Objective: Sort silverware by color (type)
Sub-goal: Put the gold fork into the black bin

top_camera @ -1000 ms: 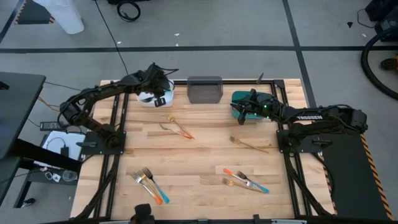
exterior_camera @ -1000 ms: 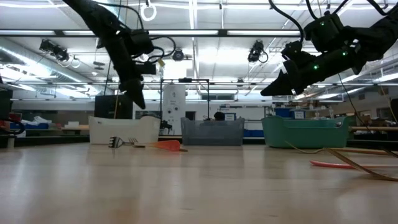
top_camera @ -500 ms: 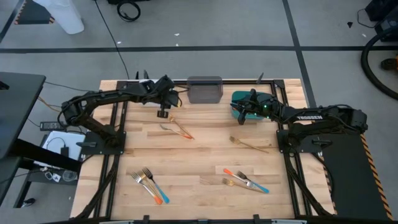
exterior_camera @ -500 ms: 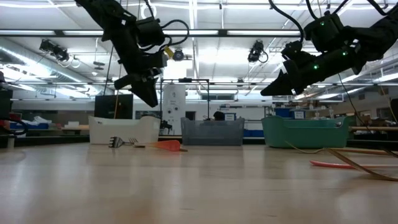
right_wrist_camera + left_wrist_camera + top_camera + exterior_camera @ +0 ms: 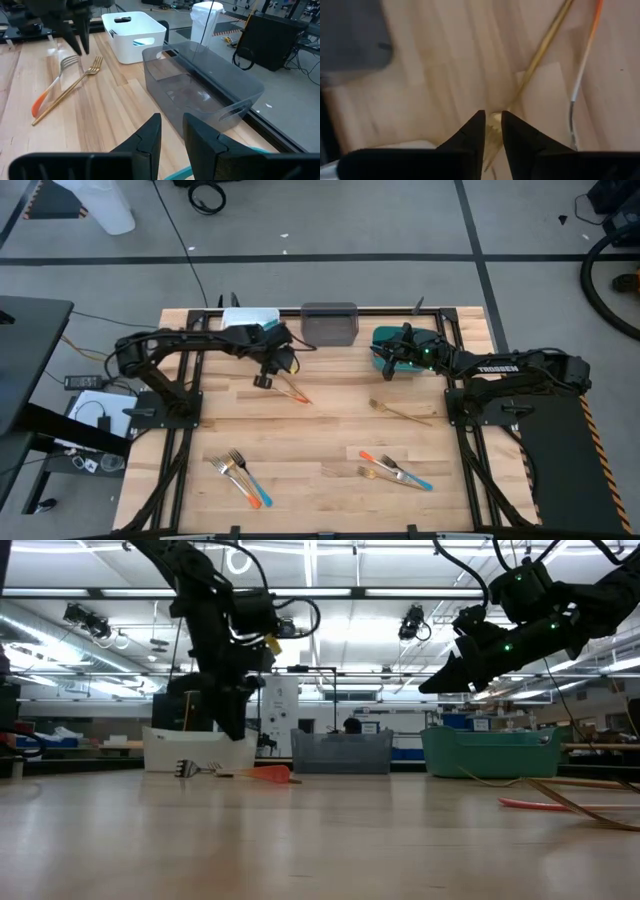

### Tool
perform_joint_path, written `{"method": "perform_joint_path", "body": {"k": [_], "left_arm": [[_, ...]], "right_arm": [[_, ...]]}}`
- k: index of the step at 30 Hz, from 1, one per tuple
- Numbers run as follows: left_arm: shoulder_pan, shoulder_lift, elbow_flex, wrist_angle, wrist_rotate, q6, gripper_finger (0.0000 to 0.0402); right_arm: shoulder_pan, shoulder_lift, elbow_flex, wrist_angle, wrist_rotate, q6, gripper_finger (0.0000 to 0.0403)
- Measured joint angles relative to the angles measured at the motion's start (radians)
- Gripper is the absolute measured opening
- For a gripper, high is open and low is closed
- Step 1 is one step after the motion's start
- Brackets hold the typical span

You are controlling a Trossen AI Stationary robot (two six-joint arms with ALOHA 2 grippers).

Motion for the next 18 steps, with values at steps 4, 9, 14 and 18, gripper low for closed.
{"method": "perform_joint_path", "body": {"k": [4, 9, 14, 18], "left_arm": [[-0.023, 0.040, 0.000, -0.004, 0.004, 0.000, 0.0054], [-0.039, 0.068, 0.000, -0.003, 0.006, -0.007, 0.0051], [-0.039, 0.080, 0.000, 0.003, 0.006, -0.008, 0.0056], [-0.038, 0.092, 0.000, 0.019, 0.006, -0.008, 0.0081]], "right_arm": [[0.000, 0.000, 0.000, 0.000, 0.000, 0.000, 0.0091], [0.000, 0.000, 0.000, 0.000, 0.000, 0.000, 0.0091], [0.000, 0.000, 0.000, 0.000, 0.000, 0.000, 0.0091], [0.000, 0.000, 0.000, 0.001, 0.000, 0.001, 0.0091]]}}
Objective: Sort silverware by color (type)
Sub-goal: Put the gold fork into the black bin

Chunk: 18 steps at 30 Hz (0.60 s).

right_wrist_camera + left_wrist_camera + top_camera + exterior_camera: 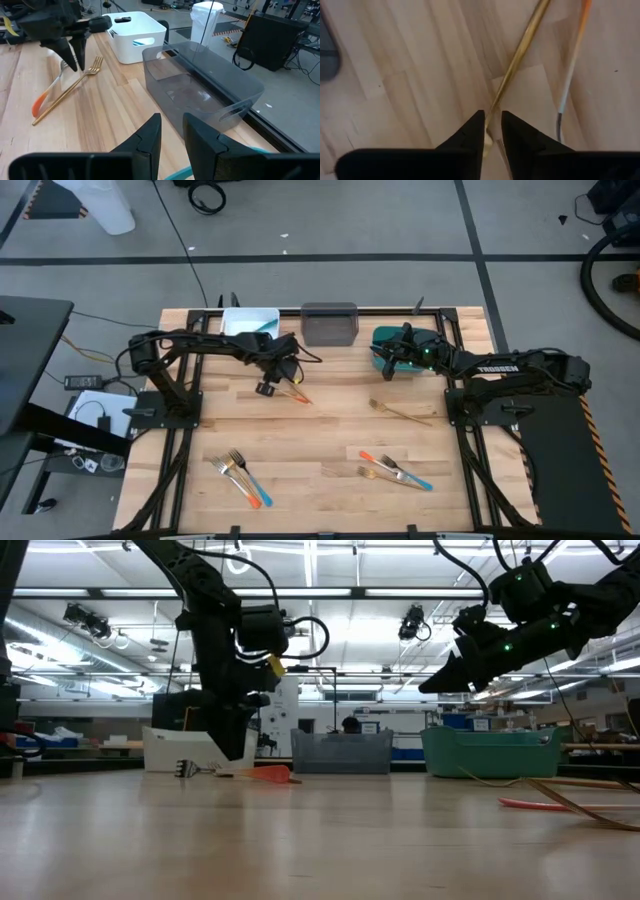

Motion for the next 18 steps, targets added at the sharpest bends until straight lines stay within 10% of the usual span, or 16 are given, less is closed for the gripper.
{"method": "perform_joint_path", "body": {"k": [18], "left_arm": [[0.025, 0.099, 0.005, 0.030, 0.088, 0.037, 0.0130]], "right_arm": [[0.024, 0.000, 0.000, 0.021, 0.001, 0.000, 0.0091]]}}
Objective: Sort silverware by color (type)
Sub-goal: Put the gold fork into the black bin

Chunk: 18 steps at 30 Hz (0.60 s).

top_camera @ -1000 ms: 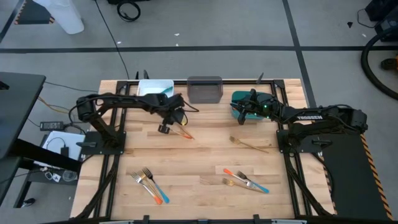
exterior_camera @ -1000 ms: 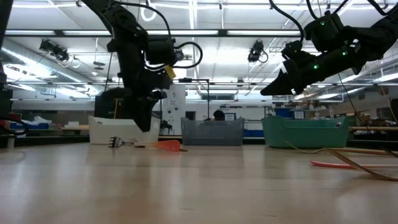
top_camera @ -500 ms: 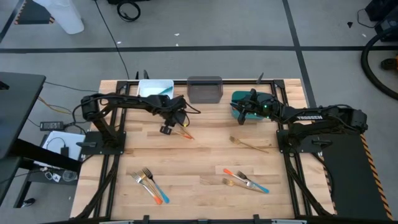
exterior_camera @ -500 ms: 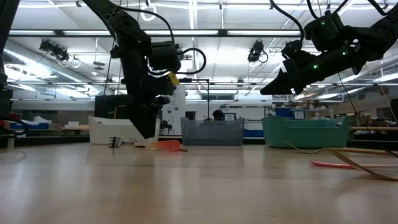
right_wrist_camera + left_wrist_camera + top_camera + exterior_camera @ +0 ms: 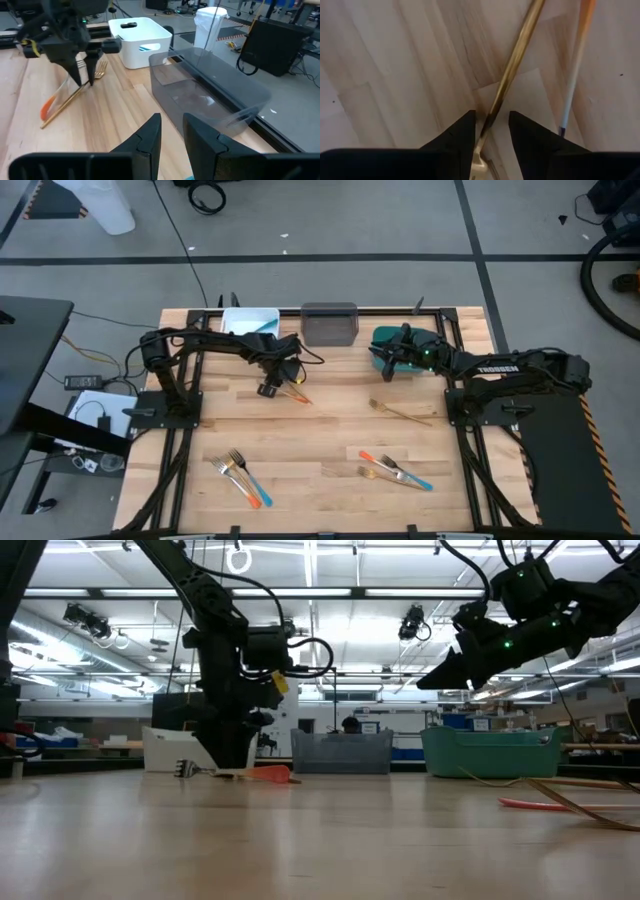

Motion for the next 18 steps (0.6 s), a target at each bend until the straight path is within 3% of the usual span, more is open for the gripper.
{"method": "perform_joint_path", "body": {"k": [14, 18], "left_arm": [[-0.014, -0.001, -0.002, -0.020, -0.006, 0.010, 0.0039], [-0.042, -0.001, -0.003, -0.021, -0.086, 0.039, 0.0021]], "right_arm": [[0.002, 0.001, 0.000, 0.003, 0.006, -0.007, 0.0091], [0.002, 0.001, 0.000, 0.003, 0.007, -0.008, 0.0091]]}}
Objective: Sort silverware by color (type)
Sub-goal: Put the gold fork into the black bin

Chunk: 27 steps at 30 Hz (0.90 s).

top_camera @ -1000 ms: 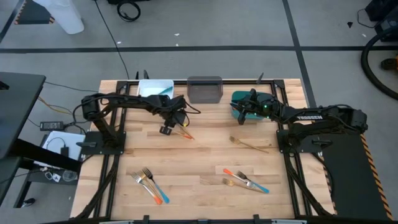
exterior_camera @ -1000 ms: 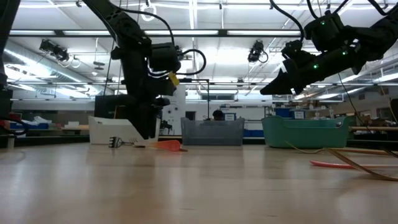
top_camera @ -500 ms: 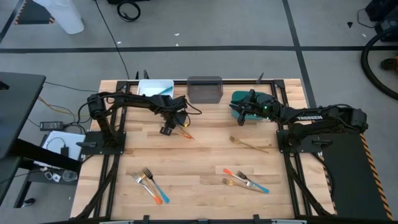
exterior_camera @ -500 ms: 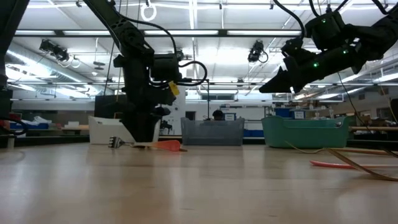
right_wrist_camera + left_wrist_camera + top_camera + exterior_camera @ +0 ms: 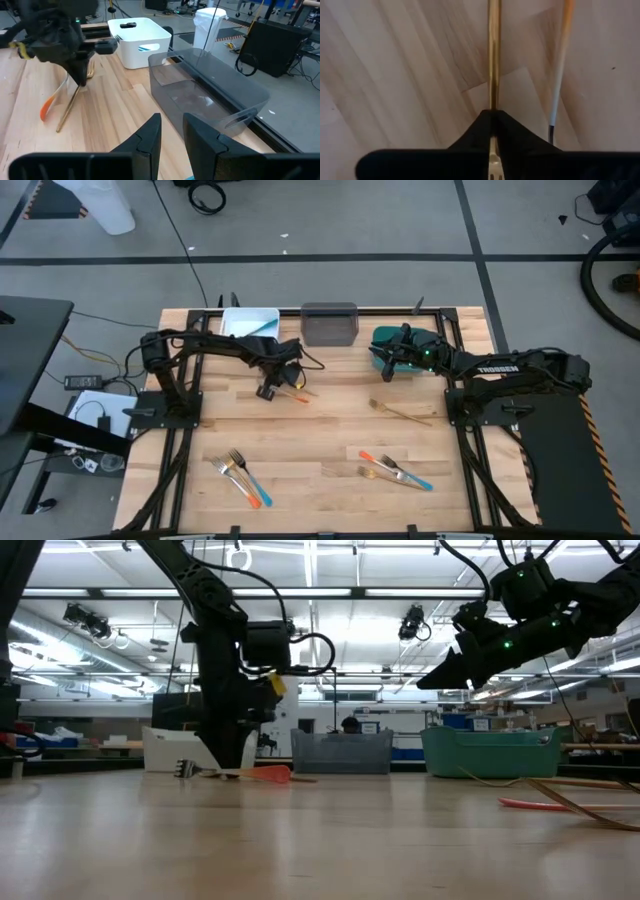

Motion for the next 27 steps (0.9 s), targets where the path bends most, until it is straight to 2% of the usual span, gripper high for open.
{"method": "perform_joint_path", "body": {"k": [9, 16, 23, 27], "left_arm": [[-0.084, 0.002, -0.003, 0.022, -0.210, 0.088, 0.0023], [-0.089, 0.008, -0.006, 0.053, -0.345, 0.083, 0.0023], [-0.061, -0.006, -0.005, 0.078, -0.322, 0.076, 0.0023], [-0.035, -0.028, 0.004, 0.117, -0.265, 0.037, 0.0023]], "right_arm": [[0.000, 0.000, 0.000, 0.000, 0.000, 0.000, 0.0091], [0.000, 0.000, 0.000, -0.001, -0.001, 0.000, 0.0091], [0.000, 0.000, 0.000, -0.001, -0.007, 0.000, 0.0091], [0.001, 0.000, 0.000, -0.001, -0.007, 0.000, 0.0091]]}}
